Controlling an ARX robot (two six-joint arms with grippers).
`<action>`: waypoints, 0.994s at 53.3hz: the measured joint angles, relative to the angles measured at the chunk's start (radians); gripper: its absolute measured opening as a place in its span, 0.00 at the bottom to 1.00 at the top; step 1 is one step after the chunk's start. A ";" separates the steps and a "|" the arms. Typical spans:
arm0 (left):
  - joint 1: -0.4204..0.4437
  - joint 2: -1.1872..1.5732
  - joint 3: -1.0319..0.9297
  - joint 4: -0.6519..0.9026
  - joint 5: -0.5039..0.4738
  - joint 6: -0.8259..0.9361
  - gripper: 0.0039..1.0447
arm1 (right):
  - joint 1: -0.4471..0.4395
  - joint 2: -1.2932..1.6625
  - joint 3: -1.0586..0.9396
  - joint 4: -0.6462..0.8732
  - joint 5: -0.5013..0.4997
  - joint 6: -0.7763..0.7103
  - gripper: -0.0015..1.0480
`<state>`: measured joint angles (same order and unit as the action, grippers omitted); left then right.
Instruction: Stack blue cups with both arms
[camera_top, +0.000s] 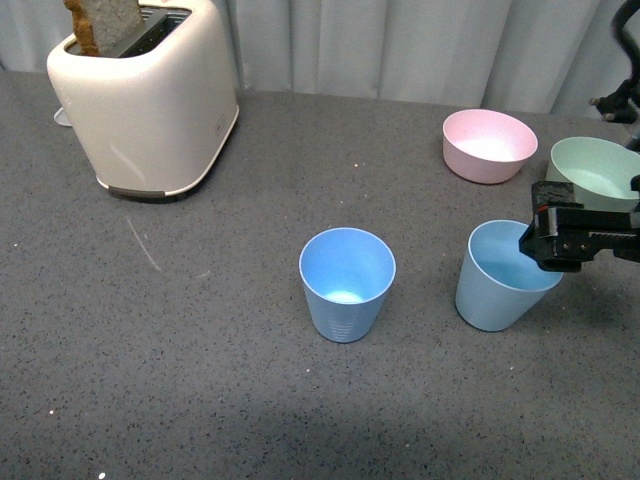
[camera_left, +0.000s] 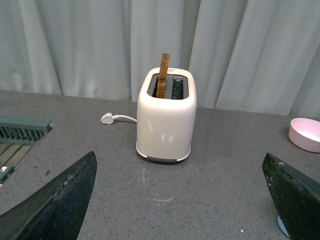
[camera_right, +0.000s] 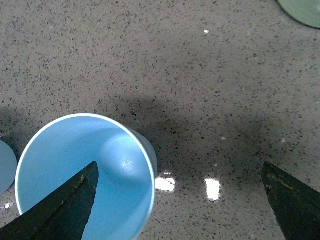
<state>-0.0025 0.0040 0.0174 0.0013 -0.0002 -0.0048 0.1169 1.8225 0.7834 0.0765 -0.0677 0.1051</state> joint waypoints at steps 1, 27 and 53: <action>0.000 0.000 0.000 0.000 0.000 0.000 0.94 | 0.003 0.010 0.005 0.000 0.006 0.000 0.91; 0.000 0.000 0.000 0.000 0.000 0.000 0.94 | 0.019 0.068 0.043 -0.031 0.036 0.015 0.22; 0.000 0.000 0.000 0.000 0.000 0.000 0.94 | 0.015 -0.001 0.056 -0.086 -0.050 0.019 0.01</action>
<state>-0.0025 0.0040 0.0174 0.0013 -0.0002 -0.0048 0.1322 1.8217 0.8398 -0.0097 -0.1177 0.1238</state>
